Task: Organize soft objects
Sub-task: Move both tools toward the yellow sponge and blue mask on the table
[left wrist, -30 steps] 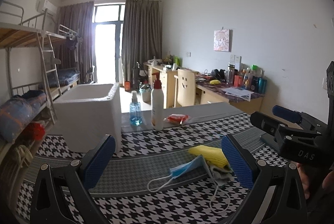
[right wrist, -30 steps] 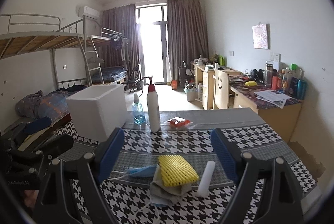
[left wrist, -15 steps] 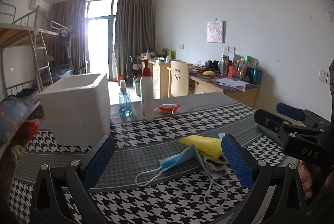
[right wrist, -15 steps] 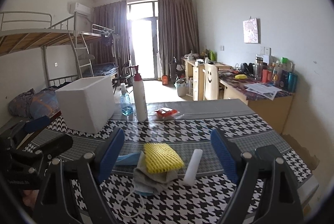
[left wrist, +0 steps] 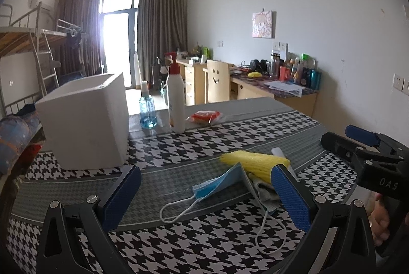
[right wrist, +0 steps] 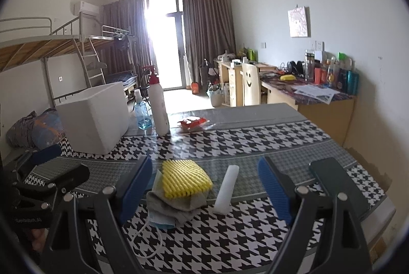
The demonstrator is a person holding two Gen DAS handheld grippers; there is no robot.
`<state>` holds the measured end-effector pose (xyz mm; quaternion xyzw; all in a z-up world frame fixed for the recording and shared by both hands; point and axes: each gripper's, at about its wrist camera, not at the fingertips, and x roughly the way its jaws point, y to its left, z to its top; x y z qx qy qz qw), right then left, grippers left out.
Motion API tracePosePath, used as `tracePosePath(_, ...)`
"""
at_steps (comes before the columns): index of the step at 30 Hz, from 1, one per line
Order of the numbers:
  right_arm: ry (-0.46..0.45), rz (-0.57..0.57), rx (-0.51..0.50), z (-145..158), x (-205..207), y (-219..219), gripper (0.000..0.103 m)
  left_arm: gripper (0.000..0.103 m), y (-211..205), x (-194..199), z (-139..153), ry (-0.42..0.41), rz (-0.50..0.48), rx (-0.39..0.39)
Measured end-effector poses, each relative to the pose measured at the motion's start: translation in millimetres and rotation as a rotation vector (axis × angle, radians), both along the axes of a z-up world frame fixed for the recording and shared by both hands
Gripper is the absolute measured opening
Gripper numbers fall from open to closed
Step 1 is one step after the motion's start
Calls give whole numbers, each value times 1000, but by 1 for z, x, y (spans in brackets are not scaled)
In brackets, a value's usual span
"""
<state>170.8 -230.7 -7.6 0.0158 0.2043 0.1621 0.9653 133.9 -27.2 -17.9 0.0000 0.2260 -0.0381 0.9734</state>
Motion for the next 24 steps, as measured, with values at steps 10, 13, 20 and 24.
tracePosePath(10,58,-27,-29,-15,15,-3,88,102,-3,19,-12,66,-21,20)
tracePosePath(13,63,-34,-38,-18,17,-3,88,102,-3,24,-15,75,-20,31)
tracePosePath(20,98,-40,-30,-24,27,-5,88,102,1,38,-25,133,-21,48)
tracePosePath(24,130,-42,-22,-29,35,-6,88,102,4,46,-32,173,-24,36)
